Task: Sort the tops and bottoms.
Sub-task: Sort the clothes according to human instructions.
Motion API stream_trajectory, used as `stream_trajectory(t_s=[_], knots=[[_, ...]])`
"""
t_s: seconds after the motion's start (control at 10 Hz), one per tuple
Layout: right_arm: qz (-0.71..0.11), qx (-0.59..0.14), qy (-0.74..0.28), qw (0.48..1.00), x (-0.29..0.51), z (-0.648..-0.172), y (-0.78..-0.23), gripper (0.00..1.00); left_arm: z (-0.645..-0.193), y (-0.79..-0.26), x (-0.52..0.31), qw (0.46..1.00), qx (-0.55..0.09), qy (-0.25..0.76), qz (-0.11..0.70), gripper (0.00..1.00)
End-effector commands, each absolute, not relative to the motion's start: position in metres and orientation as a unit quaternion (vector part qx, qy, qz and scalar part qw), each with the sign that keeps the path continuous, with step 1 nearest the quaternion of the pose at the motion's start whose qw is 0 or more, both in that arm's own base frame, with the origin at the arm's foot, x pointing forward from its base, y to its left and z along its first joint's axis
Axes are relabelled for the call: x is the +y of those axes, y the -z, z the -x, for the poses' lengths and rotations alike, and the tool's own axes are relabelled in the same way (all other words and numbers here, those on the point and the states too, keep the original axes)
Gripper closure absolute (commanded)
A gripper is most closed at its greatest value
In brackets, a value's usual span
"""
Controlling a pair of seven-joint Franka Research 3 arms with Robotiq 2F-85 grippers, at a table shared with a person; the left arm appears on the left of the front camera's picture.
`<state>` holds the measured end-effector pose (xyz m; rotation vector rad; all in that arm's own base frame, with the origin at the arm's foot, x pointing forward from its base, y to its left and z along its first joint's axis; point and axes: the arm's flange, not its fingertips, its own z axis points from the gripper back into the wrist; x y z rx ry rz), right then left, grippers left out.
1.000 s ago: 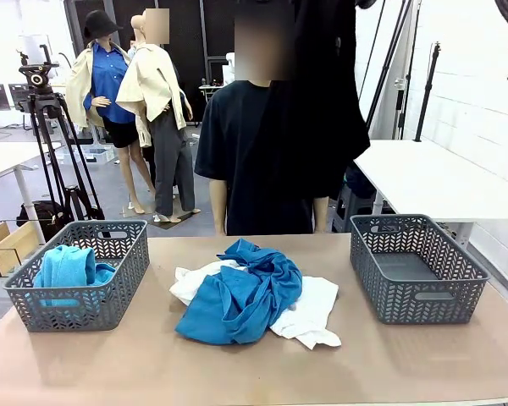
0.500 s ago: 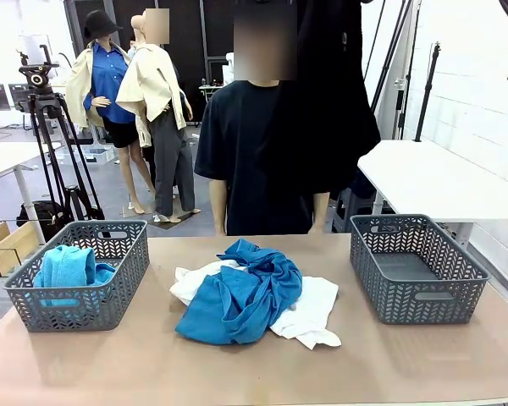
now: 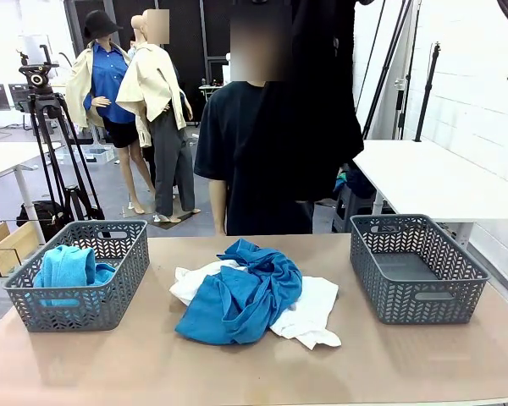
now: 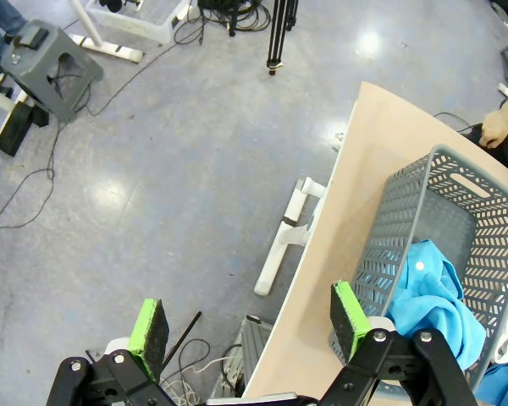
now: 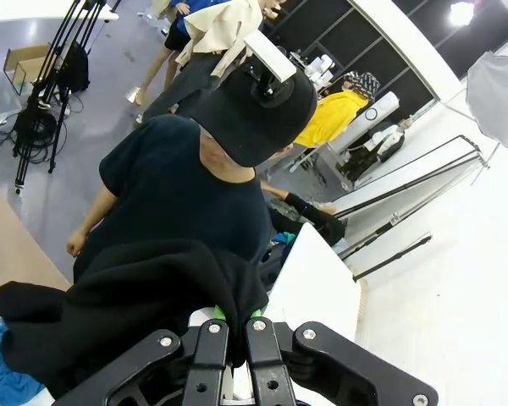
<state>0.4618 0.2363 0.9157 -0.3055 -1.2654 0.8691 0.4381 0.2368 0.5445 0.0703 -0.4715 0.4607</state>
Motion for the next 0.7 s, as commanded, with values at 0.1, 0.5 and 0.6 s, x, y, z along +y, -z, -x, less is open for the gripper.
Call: stream_trajectory(t_s=[0.1,0.5,0.6], knots=[[0.140,-0.579,-0.390,0.702,0.2361,-0.4603,-0.9169,1.00,-0.4374,-0.5444,0.2372,0.947,-0.229,-0.220,-0.036,0.00],[0.140,-0.579,-0.390,0.702,0.2361,-0.4603,-0.9169,1.00,-0.4374,-0.5444,0.2372,0.947,-0.229,-0.220,-0.036,0.00],[0.140,-0.579,-0.390,0.702,0.2361,-0.4603,-0.9169,1.00,-0.4374,-0.5444,0.2372,0.947,-0.229,-0.220,-0.036,0.00]])
